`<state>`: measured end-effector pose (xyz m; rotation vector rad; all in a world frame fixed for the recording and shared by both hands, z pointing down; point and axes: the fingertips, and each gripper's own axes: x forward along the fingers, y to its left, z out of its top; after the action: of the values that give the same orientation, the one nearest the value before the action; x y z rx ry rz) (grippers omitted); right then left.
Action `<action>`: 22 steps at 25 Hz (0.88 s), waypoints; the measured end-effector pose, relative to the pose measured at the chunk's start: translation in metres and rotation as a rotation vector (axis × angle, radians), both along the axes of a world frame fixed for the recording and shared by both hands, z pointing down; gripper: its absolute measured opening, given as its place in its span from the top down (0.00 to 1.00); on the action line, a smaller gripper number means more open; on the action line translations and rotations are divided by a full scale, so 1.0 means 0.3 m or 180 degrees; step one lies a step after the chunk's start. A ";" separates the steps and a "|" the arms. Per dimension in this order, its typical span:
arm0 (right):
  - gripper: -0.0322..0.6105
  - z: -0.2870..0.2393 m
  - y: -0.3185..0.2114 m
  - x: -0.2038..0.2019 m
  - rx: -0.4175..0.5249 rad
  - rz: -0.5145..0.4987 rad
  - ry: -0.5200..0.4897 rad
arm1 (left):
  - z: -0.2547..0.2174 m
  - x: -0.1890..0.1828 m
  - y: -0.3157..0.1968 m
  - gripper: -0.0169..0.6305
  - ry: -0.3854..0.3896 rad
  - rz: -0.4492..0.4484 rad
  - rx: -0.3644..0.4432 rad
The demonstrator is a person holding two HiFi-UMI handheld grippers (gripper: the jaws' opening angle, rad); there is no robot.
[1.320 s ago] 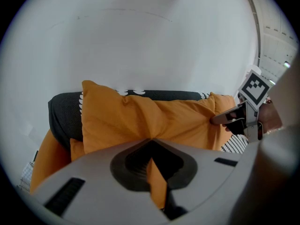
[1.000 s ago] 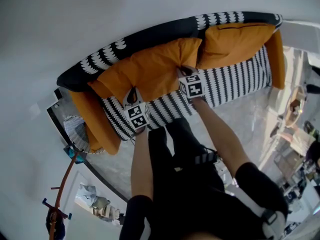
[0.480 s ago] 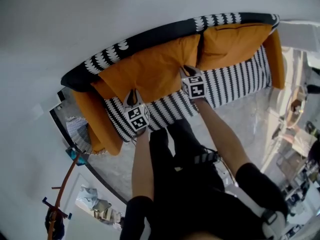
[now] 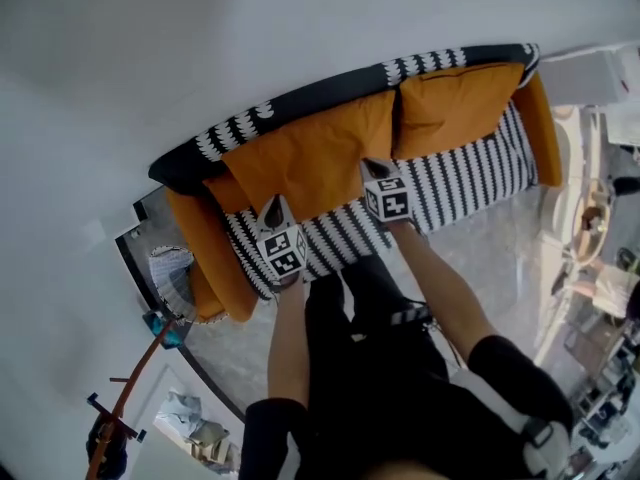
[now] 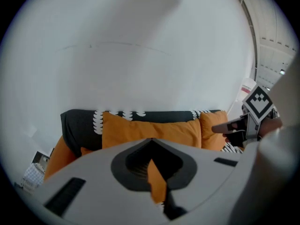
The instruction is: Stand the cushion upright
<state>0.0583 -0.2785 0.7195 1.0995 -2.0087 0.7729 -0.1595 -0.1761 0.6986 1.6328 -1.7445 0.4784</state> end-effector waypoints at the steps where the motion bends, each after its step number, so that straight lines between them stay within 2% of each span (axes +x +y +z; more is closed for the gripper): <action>1: 0.95 -0.038 0.012 -0.008 0.0047 0.0002 -0.0013 | -0.033 0.002 0.008 0.98 -0.0002 0.0022 0.0015; 7: 0.95 -0.273 0.103 -0.063 0.0360 -0.0078 -0.0188 | -0.252 0.012 0.067 0.98 -0.0013 0.0102 0.0210; 16: 0.95 -0.596 0.310 -0.117 0.0801 -0.0228 -0.0441 | -0.611 0.064 0.188 0.98 -0.0074 0.0265 0.0710; 22: 0.95 -0.800 0.386 -0.115 0.1040 -0.0162 -0.0691 | -0.780 0.092 0.242 0.98 -0.0062 0.0265 0.0981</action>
<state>0.0239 -0.1626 0.4794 1.1802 -2.3996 0.5697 -0.1319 -0.1035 0.4645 1.9254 -1.8402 0.2729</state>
